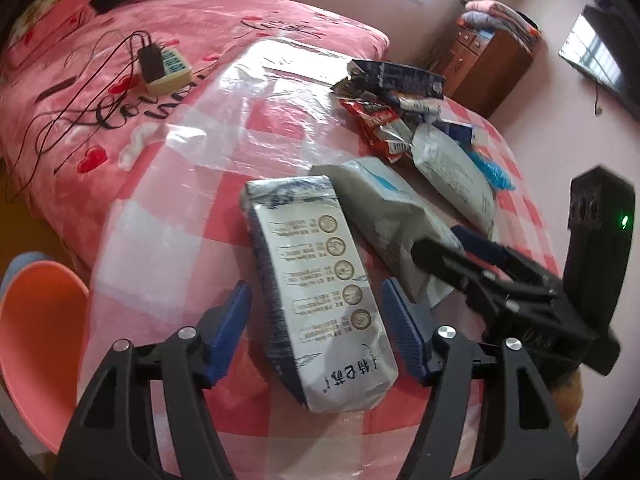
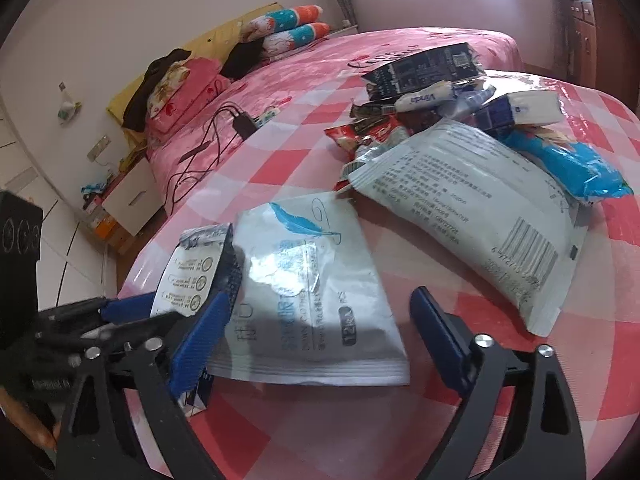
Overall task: Collect trash
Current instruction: 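Lift the milk-powder bag with the left gripper while the right grasps a white wipes packet, then carry the milk-powder bag to the pink bucket and release it with the left gripper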
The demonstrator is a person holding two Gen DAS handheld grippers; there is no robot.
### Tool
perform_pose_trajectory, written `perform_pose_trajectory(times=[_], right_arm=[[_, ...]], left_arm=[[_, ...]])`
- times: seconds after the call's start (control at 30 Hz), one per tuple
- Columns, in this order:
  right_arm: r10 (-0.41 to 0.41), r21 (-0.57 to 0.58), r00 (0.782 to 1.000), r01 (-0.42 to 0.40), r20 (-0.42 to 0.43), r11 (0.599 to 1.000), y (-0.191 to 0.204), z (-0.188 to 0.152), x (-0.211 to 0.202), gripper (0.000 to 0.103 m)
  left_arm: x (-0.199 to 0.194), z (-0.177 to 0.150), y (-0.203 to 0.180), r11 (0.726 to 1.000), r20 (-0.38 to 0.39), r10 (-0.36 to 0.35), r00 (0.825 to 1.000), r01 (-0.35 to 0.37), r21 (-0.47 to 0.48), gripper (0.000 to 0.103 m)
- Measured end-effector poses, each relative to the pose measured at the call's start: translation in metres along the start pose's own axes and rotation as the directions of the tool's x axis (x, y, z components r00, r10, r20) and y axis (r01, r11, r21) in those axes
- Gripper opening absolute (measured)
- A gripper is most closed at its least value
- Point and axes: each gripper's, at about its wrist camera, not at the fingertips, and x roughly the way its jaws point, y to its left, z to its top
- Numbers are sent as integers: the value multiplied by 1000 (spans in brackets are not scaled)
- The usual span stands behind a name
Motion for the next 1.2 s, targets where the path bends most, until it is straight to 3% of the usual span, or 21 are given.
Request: perform_pose_trajectory(times=[0.07,0.27,0.37,0.8,1.2], right_arm=[[-16,3,1000,16,4,1000,-1,-2,-2,80],[-31,-1,1000,31,5,1000,-2,-3,-4,78],[-32,-12,999,32,0,999,-1,-4,-5,77],[-12,-28,1000,12,-8,1000,15,-17,-11,74],[74,-9,997,-74,-2,997,41,-16,-21,73]], left_arm=[[5,-1,-6,999,-3,17,1000,-17,37,71],[15,-4,-13,992,7,89,996,-89,89,71],[14,-6,-14,991,16,102,995,-103,89,66],[-7,-16,13,998,75,58,996,-60,17,63],[-47,-25,51,997,143,41,989,-32,-66,63]])
